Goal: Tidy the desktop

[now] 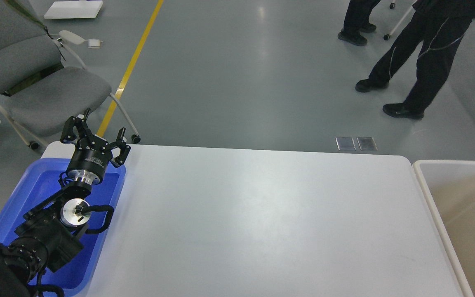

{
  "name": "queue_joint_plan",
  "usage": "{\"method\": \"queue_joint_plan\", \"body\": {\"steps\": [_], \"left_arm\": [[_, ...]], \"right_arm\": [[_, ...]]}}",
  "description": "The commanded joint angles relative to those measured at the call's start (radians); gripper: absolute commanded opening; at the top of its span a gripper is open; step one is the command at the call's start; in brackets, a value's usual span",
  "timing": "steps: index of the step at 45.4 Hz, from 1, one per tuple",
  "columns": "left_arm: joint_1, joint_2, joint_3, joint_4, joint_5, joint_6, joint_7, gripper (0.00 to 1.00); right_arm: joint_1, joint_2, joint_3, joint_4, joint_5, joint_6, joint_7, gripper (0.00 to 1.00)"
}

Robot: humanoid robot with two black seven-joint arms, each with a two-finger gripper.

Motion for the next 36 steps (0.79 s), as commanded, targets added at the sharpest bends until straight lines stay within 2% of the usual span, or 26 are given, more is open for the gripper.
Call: {"method": "queue_joint_plan", "body": {"steps": [1,6,11,16,19,36], "left_arm": [[0.0,0.0,0.0,0.001,0.0,0.0,0.0,1.0],[0.0,0.0,0.0,-0.001,0.0,0.0,0.0,1.0],[0.0,0.0,0.0,0.001,0.0,-0.001,0.0,1.0],[0.0,0.0,0.0,-0.001,0.0,-0.001,0.0,1.0],[0.0,0.0,0.0,0.001,0.0,-0.001,0.0,1.0],[0.0,0.0,0.0,-0.001,0.0,-0.001,-0.002,1.0]], "right_arm": [[-0.146,0.156,0.02,-0.263,0.167,0.004,0.0,0.0],[-0.189,0.231,0.02,-0.373,0.247,0.011,-0.006,0.0],[-0.216,0.25,0.02,-0.401,0.339,0.013,-0.015,0.0],[-0.262,0.282,0.021,-0.422,0.481,0.0,-0.06,0.0],[-0.287,0.299,0.021,-0.442,0.534,-0.001,-0.064,0.0],[-0.299,0.337,0.073,-0.496,0.605,-0.019,-0.086,0.0]]}}
